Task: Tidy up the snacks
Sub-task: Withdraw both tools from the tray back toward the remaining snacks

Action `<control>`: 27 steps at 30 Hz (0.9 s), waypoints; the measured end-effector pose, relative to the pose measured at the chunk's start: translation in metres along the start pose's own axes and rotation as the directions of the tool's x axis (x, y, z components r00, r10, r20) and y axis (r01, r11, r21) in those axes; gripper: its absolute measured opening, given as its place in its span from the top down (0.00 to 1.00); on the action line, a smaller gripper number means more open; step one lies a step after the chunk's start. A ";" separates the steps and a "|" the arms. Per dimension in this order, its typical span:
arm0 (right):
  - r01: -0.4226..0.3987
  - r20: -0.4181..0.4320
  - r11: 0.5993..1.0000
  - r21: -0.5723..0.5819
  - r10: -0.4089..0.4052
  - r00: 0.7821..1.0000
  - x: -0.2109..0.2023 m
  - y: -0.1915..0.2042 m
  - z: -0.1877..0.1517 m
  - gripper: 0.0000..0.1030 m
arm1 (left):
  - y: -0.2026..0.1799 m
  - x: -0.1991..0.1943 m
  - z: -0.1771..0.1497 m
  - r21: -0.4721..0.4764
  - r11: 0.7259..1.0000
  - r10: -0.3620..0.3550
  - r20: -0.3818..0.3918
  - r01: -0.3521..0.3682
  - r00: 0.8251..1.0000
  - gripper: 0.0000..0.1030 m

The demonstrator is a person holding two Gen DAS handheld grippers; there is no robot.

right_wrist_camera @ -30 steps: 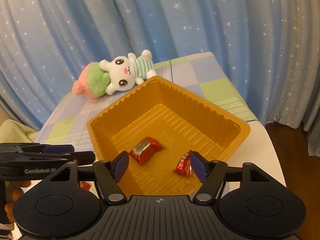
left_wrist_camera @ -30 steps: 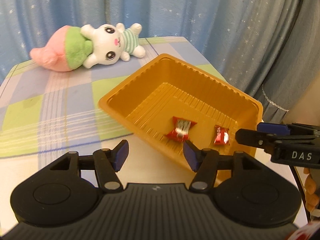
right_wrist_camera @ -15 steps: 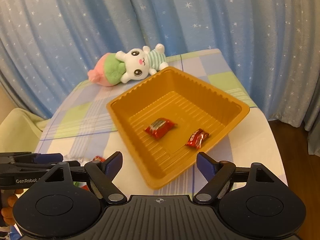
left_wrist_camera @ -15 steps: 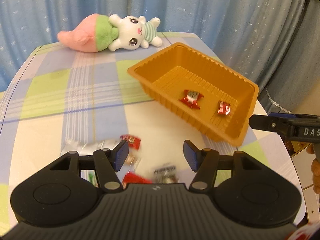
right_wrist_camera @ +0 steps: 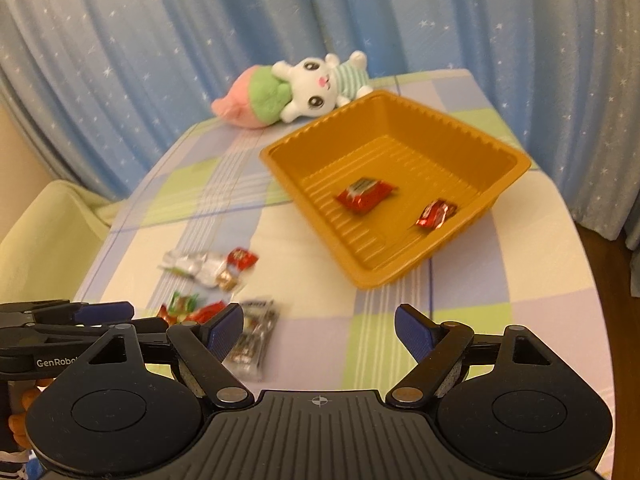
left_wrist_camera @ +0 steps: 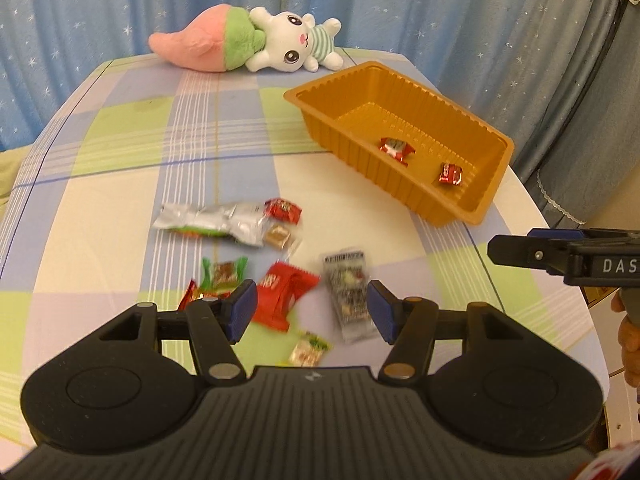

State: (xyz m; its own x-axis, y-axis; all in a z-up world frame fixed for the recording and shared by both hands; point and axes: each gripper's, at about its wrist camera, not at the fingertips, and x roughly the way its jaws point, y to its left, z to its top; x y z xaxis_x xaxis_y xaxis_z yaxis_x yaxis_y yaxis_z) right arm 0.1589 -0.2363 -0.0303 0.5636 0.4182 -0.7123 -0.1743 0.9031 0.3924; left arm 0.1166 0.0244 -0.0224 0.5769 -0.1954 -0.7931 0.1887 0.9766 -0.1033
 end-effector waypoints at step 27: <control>-0.010 -0.148 0.996 -0.094 -0.004 0.989 0.042 0.034 -0.041 0.20 | 0.016 0.005 -0.045 0.027 0.999 0.024 -0.049 -0.023 0.999 0.45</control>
State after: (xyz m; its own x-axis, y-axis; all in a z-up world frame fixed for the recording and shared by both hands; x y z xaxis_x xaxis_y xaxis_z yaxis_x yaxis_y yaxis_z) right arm 0.1432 -0.1842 -0.0706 0.4384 0.4248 -0.7921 -0.2550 0.9038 0.3436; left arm 0.0867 0.0429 -0.0552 0.5420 -0.1673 -0.8236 0.1973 0.9779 -0.0689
